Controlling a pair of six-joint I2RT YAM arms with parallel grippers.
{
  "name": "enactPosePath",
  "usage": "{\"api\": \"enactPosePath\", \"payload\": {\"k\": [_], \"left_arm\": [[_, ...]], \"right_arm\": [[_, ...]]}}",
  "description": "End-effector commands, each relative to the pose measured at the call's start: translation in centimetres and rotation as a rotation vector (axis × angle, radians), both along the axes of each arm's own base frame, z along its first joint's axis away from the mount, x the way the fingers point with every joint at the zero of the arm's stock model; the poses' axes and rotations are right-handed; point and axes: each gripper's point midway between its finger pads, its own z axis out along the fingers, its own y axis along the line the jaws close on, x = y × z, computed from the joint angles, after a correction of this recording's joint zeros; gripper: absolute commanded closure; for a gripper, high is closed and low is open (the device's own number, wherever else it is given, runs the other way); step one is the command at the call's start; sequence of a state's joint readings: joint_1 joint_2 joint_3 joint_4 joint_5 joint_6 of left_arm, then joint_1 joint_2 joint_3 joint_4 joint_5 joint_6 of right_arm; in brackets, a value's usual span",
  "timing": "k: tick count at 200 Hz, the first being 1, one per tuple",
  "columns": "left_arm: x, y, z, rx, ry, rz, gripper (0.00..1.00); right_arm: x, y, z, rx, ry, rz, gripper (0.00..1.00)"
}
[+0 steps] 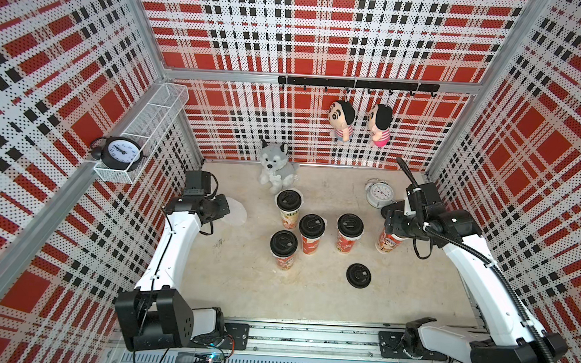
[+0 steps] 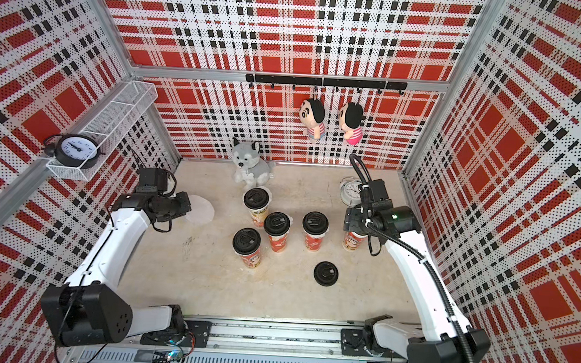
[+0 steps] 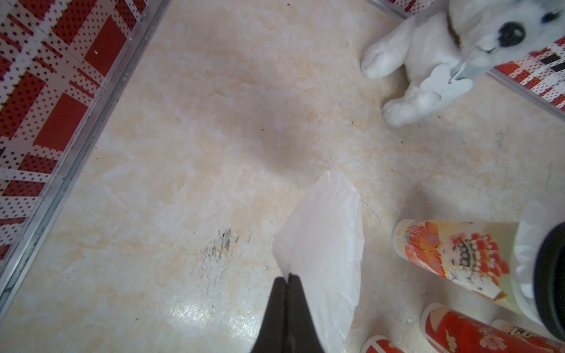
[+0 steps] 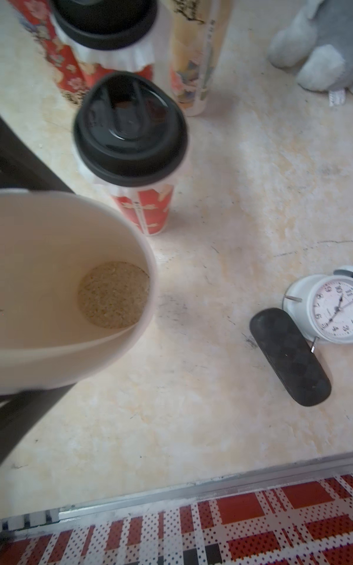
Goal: Put the leak-proof paper on the milk tea cups
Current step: Place the cup at the center of the board.
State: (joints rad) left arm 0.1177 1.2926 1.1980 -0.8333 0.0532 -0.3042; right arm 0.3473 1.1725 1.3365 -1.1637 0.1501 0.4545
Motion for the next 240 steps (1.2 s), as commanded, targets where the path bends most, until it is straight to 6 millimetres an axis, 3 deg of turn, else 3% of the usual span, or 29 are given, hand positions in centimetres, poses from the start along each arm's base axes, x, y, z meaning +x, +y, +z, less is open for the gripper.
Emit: {"api": "enactPosePath", "payload": {"k": [1,31,62,103,129,169,240], "left_arm": [[-0.5,-0.7,2.0,-0.002,-0.038,-0.036,1.0],[-0.9,-1.5,2.6,-0.011,-0.055,-0.048,1.0],[-1.3,-2.0,3.2,-0.022,-0.076,-0.05,1.0],[-1.7,-2.3,4.3,-0.028,-0.103,-0.055,1.0],[-1.8,-2.4,5.0,-0.026,-0.114,-0.063,1.0],[-2.0,-2.5,6.0,-0.022,-0.13,-0.074,1.0],[-2.6,-3.5,7.9,-0.036,-0.162,-0.105,1.0]], "right_arm": [[-3.4,1.6,-0.4,0.004,0.042,0.047,0.22],[-6.5,6.0,-1.3,0.038,0.065,0.147,0.23],[-8.0,10.7,-1.9,0.028,0.044,0.222,0.23],[-8.0,17.0,-2.9,0.046,0.006,0.278,0.23],[-7.6,19.8,-3.9,0.031,-0.002,0.29,0.23],[-6.8,21.8,-5.5,0.009,0.0,0.284,0.23],[-7.3,21.8,-8.1,-0.014,0.045,0.27,0.16]]}}
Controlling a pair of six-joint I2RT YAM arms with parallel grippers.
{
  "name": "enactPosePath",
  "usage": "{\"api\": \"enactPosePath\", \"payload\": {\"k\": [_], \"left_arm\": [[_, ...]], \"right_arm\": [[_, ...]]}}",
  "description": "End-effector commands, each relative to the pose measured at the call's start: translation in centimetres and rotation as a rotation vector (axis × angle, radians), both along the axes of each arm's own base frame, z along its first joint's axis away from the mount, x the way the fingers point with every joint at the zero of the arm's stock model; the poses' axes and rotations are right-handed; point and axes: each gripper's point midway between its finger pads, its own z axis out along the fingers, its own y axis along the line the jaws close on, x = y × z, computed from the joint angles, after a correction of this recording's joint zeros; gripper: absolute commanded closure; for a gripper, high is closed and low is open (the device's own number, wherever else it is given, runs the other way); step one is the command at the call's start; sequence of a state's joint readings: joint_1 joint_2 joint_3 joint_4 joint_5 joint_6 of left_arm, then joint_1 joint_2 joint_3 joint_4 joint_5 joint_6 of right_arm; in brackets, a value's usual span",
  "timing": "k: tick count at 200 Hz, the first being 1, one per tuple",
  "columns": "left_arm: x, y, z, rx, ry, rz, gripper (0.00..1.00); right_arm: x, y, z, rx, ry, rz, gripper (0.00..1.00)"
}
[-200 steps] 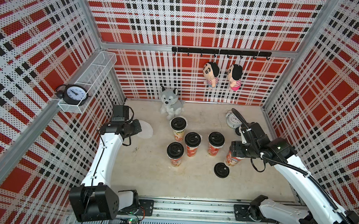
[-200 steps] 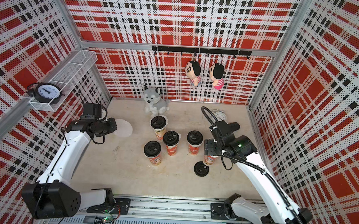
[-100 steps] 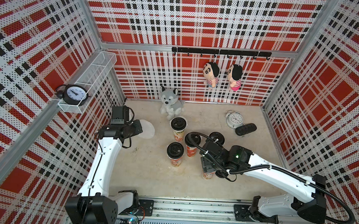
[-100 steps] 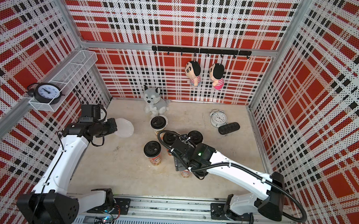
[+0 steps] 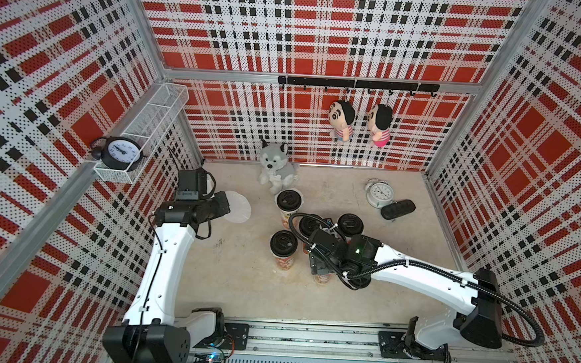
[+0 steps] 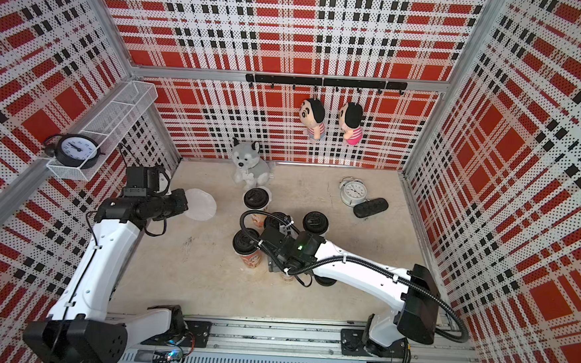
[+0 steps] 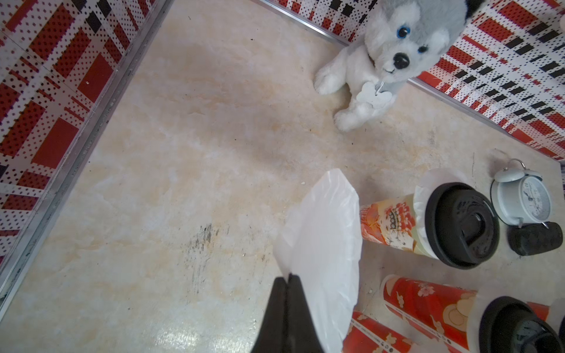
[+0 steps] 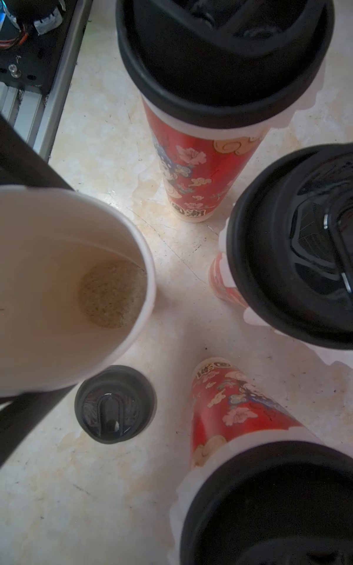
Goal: Put the leak-proof paper on the milk tea cups
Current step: Place the cup at the center of the board, then place the leak-proof paper at the cup.
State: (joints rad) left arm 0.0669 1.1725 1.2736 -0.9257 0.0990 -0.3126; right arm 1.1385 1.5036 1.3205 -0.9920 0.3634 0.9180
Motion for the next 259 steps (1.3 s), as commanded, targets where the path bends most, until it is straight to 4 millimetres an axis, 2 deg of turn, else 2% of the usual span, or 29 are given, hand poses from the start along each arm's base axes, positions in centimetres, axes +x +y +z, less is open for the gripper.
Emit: {"api": "enactPosePath", "payload": {"k": [1,55,72,78,89,111,146,165,180,194,205,224,241,259], "left_arm": [[-0.5,-0.8,2.6,-0.006,-0.057,-0.031,1.0],[-1.3,-3.2,4.9,-0.023,-0.093,-0.079,1.0],[-1.6,-4.4,5.7,-0.028,-0.107,-0.102,1.0],[-1.7,-4.8,6.0,-0.026,-0.114,-0.115,1.0],[-1.9,-5.8,6.9,-0.049,-0.128,-0.118,1.0],[-2.5,-7.8,8.4,-0.059,-0.15,-0.156,1.0],[-3.8,-11.8,10.2,-0.098,-0.176,-0.243,1.0],[-4.7,-14.1,10.5,-0.126,-0.178,-0.293,1.0],[-5.6,-16.2,10.4,-0.151,-0.174,-0.343,1.0],[-6.4,-18.3,10.2,-0.185,-0.17,-0.391,1.0],[-7.2,-20.1,9.8,-0.215,-0.163,-0.429,1.0],[-8.5,-23.2,8.3,-0.265,-0.136,-0.494,1.0],[-9.7,-25.4,6.4,-0.282,-0.107,-0.529,1.0],[-10.7,-27.5,3.7,-0.289,-0.06,-0.563,1.0]], "right_arm": [[0.1,0.2,-0.5,0.007,-0.01,-0.026,0.16],[-0.1,-0.1,-1.0,-0.002,-0.007,-0.031,0.1],[-0.1,-0.3,-1.1,-0.011,-0.008,-0.036,0.06],[0.0,-0.4,-0.9,-0.012,-0.013,-0.042,0.0],[0.1,-0.6,-0.7,-0.013,-0.025,-0.052,0.0],[0.5,-0.8,0.6,0.0,-0.056,-0.066,0.0],[1.2,-1.9,4.8,0.04,-0.136,-0.099,0.0],[1.3,-4.1,8.0,0.071,-0.203,-0.148,0.0],[1.4,-7.2,10.3,0.091,-0.247,-0.219,0.0],[1.8,-10.4,11.5,0.111,-0.268,-0.292,0.0],[1.9,-12.8,12.1,0.134,-0.278,-0.339,0.0],[2.1,-15.6,12.8,0.172,-0.291,-0.387,0.0],[2.1,-17.3,13.1,0.177,-0.295,-0.413,0.0],[2.1,-17.9,12.9,0.168,-0.286,-0.418,0.0]]}}
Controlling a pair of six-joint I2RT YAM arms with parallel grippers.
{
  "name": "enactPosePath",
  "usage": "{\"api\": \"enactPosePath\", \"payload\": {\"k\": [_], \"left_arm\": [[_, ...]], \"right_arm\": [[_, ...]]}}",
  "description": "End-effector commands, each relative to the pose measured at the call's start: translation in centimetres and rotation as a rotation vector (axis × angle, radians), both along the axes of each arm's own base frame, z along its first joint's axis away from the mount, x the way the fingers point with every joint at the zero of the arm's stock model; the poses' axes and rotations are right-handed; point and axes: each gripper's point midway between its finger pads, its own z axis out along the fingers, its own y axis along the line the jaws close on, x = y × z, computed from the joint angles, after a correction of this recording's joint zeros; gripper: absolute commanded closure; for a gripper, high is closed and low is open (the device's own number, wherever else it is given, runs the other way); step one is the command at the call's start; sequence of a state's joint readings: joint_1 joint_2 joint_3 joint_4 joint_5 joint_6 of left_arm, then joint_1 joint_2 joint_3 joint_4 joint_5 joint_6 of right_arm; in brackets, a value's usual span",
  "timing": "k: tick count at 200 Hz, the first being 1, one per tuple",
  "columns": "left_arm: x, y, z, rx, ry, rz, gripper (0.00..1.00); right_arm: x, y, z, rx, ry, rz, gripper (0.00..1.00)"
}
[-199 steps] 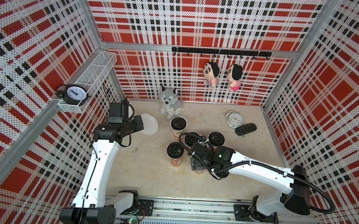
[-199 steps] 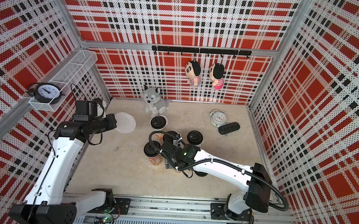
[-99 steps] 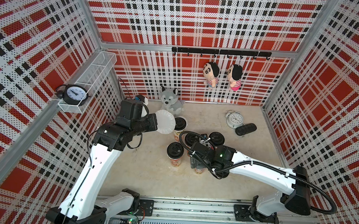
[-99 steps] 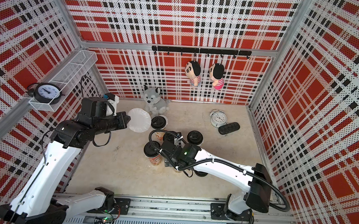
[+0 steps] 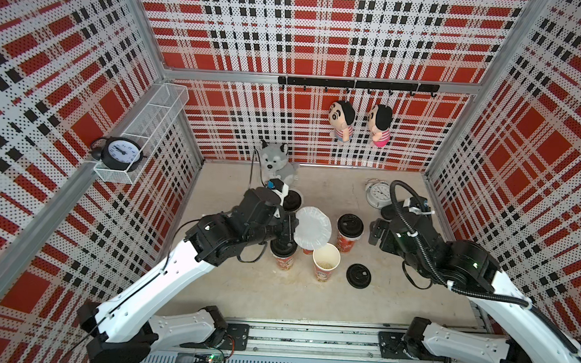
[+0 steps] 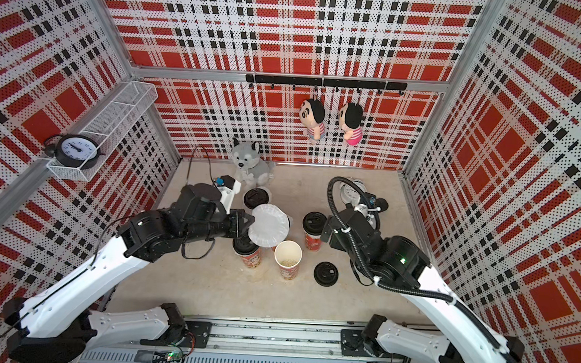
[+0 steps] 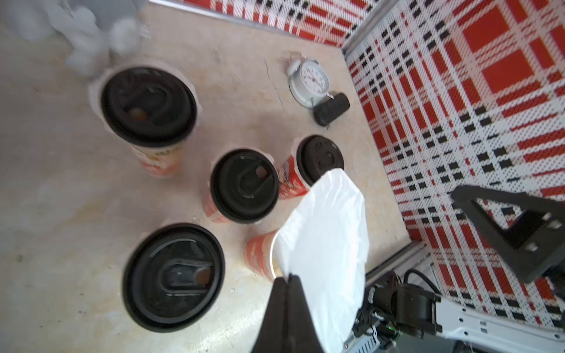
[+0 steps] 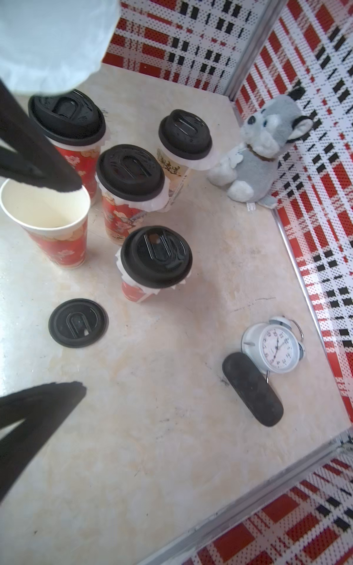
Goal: Put the leak-proof paper on the milk tea cups
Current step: Place the leak-proof paper at the cup.
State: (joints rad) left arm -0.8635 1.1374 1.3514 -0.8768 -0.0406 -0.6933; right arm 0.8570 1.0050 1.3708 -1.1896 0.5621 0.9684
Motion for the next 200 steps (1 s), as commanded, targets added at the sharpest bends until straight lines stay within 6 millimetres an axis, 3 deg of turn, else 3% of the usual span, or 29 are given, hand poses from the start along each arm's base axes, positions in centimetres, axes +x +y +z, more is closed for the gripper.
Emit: {"api": "enactPosePath", "payload": {"k": [1,32,72,200], "left_arm": [[-0.5,-2.6,-1.6,-0.052,0.022,-0.003,1.0],[-1.5,-5.2,-5.0,-0.046,0.059,-0.047,1.0],[-1.2,-6.6,-7.1,-0.023,0.066,-0.043,1.0],[-0.5,-4.5,-11.7,0.154,0.108,0.036,1.0]], "right_arm": [[-0.2,-1.0,-1.6,-0.06,0.052,0.001,0.0],[0.1,-0.5,-2.7,-0.08,0.083,0.019,0.0],[0.4,0.2,-3.9,-0.082,0.104,0.036,0.0],[0.3,0.3,-4.9,-0.082,0.126,0.039,0.0]]}}
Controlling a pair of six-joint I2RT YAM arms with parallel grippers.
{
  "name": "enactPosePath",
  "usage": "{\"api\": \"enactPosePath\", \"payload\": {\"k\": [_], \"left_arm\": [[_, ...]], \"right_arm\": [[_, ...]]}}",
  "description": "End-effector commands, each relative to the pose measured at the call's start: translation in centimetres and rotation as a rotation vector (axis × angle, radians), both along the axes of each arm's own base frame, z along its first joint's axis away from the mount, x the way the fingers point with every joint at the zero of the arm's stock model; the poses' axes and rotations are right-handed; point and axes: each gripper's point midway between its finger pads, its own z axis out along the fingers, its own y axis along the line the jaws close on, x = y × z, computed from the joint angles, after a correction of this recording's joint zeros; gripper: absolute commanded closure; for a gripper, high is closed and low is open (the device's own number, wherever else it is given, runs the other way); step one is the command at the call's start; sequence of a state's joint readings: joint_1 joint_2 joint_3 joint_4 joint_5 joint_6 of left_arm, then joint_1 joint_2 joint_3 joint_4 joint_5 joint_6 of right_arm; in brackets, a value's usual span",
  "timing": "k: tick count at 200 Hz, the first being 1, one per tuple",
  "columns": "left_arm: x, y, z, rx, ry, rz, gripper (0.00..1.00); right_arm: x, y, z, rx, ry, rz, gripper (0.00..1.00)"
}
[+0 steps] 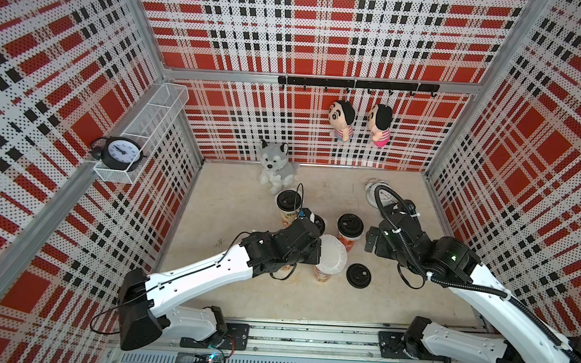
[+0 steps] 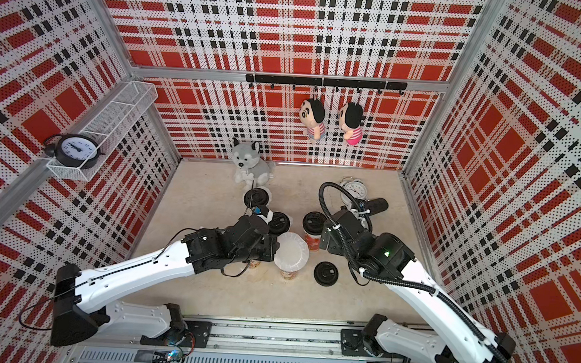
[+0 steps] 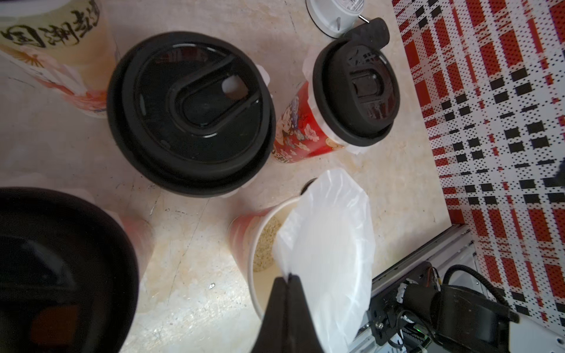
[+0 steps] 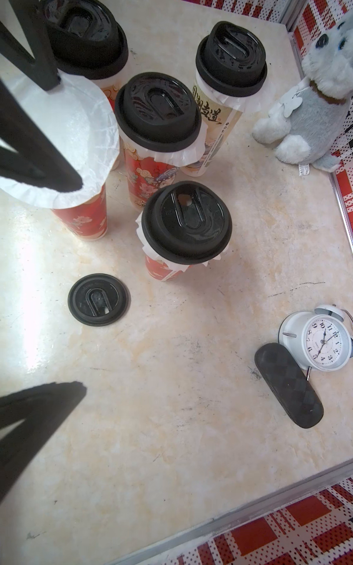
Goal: Put the leak-proof paper on the milk tea cups
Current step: Place the leak-proof paper at the cup.
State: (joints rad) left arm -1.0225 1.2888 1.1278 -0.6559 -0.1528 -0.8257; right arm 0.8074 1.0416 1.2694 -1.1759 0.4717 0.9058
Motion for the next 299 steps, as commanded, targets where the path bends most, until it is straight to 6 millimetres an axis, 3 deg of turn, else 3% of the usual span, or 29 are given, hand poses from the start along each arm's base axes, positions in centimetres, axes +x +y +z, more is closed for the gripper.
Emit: {"api": "enactPosePath", "payload": {"k": [1,170,249,299], "left_arm": [[0.2,0.6,-1.4,0.055,0.007,0.02,1.0],[0.5,1.4,-2.1,0.137,0.02,0.037,1.0],[0.7,0.5,0.0,0.093,-0.008,0.024,1.0],[0.6,0.6,-0.7,0.108,0.001,0.02,1.0]], "right_arm": [[0.0,-0.2,-0.1,0.009,-0.005,-0.011,0.0],[0.2,0.1,-0.4,0.002,0.006,0.002,0.0],[0.3,0.3,-0.4,0.006,0.005,0.003,0.0],[0.4,0.4,-0.5,0.009,0.006,0.006,0.0]]}}
